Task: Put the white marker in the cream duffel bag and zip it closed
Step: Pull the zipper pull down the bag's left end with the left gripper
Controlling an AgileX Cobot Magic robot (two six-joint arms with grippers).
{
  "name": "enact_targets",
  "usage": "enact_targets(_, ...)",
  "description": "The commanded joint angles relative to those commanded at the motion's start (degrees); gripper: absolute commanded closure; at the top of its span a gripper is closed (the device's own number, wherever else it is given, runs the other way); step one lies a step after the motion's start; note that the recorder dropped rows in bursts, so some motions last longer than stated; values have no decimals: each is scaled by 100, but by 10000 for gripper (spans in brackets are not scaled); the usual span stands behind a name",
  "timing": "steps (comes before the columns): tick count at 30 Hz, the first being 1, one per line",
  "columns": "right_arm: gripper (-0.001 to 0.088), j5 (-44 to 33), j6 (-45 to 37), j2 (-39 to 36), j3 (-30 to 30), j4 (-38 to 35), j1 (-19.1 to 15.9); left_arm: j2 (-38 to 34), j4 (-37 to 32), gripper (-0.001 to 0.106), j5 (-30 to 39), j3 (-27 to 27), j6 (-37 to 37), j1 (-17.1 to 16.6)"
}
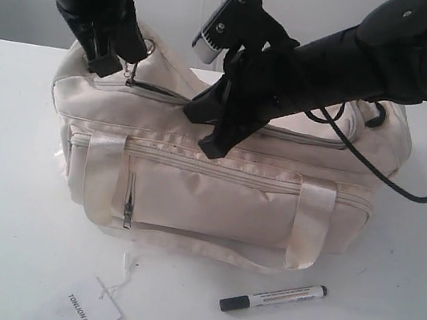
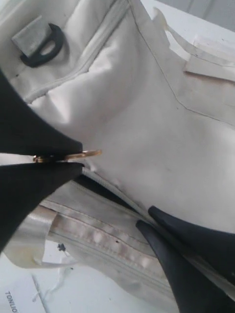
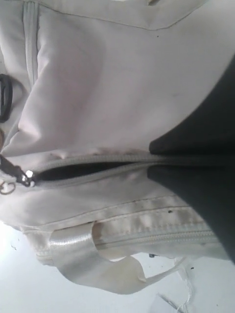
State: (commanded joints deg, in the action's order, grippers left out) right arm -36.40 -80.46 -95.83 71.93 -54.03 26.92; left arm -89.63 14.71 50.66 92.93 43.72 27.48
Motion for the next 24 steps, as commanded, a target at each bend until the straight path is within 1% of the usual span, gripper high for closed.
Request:
enact_targets(4, 868, -134, 0, 0, 0, 0, 0, -38, 637, 1053, -13, -171, 417, -330)
enact_targets(7, 868, -222, 8, 0, 0, -11, 0, -141, 820, 1053, 46, -267, 499, -485)
enact_targets(13, 868, -359, 8, 0, 0, -11, 0, -300, 883, 1053, 94, -318, 499, -684)
enact_targets(17, 868, -371, 19, 0, 0, -11, -10, -312, 802, 1053, 108, -318, 614, -684)
enact_targets(19, 868, -383, 143, 0, 0, -11, -10, -325, 759, 1053, 219, -322, 614, -684)
enact_targets(24, 868, -383, 264, 0, 0, 0, -10, -486, 425, 1053, 318, -322, 599, -684)
